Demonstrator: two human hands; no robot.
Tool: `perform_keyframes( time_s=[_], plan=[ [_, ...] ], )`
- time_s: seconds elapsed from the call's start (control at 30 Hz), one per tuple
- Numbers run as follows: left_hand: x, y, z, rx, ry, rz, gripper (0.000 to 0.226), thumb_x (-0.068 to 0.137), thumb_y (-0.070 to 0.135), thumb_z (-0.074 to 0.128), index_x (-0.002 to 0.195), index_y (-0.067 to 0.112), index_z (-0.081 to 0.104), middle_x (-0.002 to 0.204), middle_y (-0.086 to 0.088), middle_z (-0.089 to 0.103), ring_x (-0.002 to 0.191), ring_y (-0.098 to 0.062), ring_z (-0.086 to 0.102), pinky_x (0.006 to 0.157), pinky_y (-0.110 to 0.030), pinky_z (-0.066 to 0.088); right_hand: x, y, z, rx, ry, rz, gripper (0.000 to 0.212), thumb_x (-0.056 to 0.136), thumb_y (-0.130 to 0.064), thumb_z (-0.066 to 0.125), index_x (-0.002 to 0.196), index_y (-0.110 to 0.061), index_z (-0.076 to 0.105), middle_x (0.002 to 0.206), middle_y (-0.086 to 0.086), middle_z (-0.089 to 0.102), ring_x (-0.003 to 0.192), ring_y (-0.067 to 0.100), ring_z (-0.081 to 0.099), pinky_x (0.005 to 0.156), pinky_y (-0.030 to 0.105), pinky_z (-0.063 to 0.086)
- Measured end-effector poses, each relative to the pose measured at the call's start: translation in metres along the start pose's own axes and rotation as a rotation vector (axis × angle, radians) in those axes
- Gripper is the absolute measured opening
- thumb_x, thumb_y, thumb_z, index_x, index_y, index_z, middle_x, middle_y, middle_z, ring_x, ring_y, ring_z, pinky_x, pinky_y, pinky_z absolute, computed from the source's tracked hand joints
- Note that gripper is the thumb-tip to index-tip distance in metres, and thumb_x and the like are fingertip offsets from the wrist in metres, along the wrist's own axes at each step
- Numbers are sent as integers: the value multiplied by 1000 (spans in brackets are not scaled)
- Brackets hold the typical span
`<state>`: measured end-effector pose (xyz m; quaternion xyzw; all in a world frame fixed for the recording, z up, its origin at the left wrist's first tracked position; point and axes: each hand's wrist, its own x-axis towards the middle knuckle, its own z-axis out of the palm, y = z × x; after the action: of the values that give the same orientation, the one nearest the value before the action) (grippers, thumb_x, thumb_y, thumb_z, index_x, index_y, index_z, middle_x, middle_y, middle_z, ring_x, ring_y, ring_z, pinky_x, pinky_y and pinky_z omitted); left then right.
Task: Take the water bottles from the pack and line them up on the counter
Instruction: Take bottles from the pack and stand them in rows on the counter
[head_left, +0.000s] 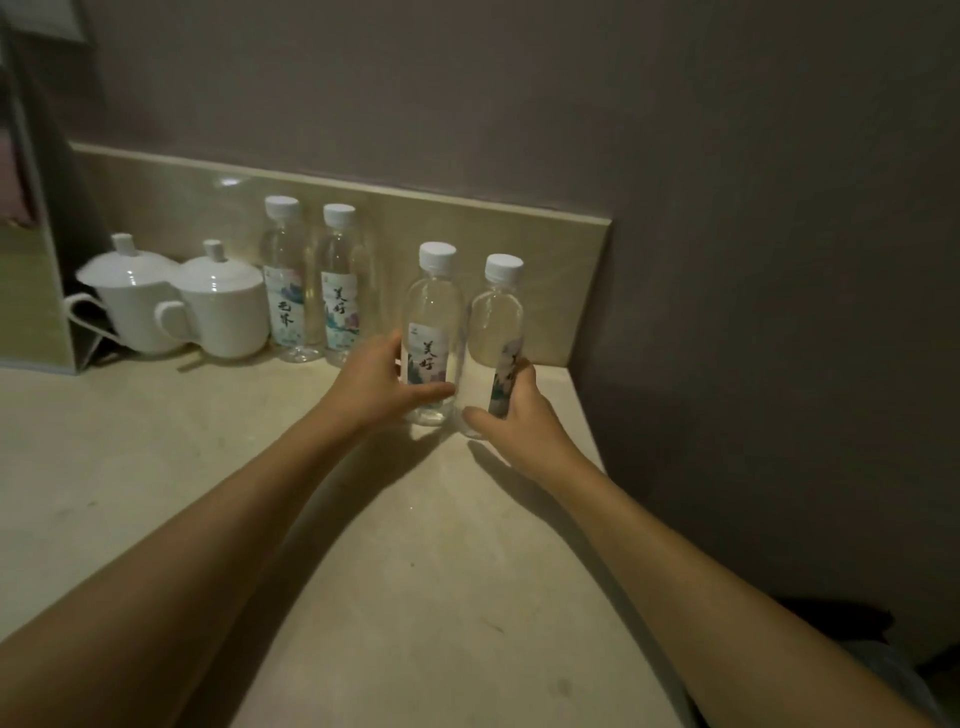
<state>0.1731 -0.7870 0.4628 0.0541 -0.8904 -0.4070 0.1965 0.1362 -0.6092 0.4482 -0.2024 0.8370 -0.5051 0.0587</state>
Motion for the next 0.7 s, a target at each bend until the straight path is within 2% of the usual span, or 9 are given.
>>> perform_keyframes(
  time_s=[0.1, 0.2, 0.27, 0.37, 0.43, 0.47, 0.57, 0.7],
  plan=[
    [-7, 1, 11, 82, 40, -55, 62, 68, 30, 88, 121, 17, 59, 117, -4, 67, 103, -20, 64, 88, -40, 56, 1, 5, -4, -40, 18, -2, 62, 84, -28, 72, 136, -17, 40, 127, 2, 62, 112, 19, 62, 86, 28, 50],
    [-11, 2, 18, 88, 121, -98, 54, 70, 31, 87, 116, 16, 61, 112, -6, 68, 97, -21, 65, 86, -43, 57, 3, 5, 3, -125, 115, 4, 56, 82, -36, 74, 126, -18, 45, 126, 3, 61, 112, 23, 61, 92, 39, 54],
    [-12, 3, 20, 68, 147, -126, 53, 70, 30, 86, 116, 15, 62, 110, -5, 68, 96, -22, 66, 85, -44, 57, 2, 3, 8, -176, 191, 20, 56, 79, -43, 75, 121, -20, 45, 123, 3, 61, 109, 24, 61, 89, 45, 55],
    [-10, -1, 21, 51, 179, -125, 51, 70, 28, 86, 113, 15, 61, 107, -2, 68, 94, -18, 65, 75, -33, 56, 5, -2, 15, -237, 254, 52, 56, 77, -49, 75, 116, -25, 43, 121, 2, 60, 108, 25, 61, 86, 45, 55],
    [-9, -4, 20, 35, 209, -126, 50, 70, 28, 86, 109, 18, 55, 104, 1, 66, 90, -15, 63, 64, -20, 47, 9, -5, 21, -263, 282, 62, 55, 77, -49, 75, 114, -25, 42, 121, 1, 60, 109, 25, 61, 84, 43, 55],
    [-7, -6, 19, 29, 218, -130, 51, 70, 28, 86, 108, 19, 53, 104, 1, 66, 89, -15, 62, 64, -19, 45, 12, -6, 24, -265, 297, 69, 54, 77, -49, 75, 113, -25, 41, 122, 1, 60, 109, 26, 61, 82, 41, 53],
    [0, -14, 17, 11, 227, -134, 54, 71, 29, 85, 113, 17, 53, 108, -1, 67, 96, -19, 66, 74, -27, 52, 20, -14, 37, -237, 326, 101, 53, 80, -45, 74, 115, -25, 39, 125, 0, 58, 112, 26, 59, 79, 39, 49],
    [10, -23, 11, -19, 237, -121, 55, 75, 24, 83, 120, 15, 54, 118, -6, 65, 109, -23, 64, 86, -33, 56, 33, -27, 51, -213, 337, 129, 53, 81, -42, 74, 116, -24, 39, 127, 1, 56, 115, 26, 58, 90, 49, 53]
  ],
)
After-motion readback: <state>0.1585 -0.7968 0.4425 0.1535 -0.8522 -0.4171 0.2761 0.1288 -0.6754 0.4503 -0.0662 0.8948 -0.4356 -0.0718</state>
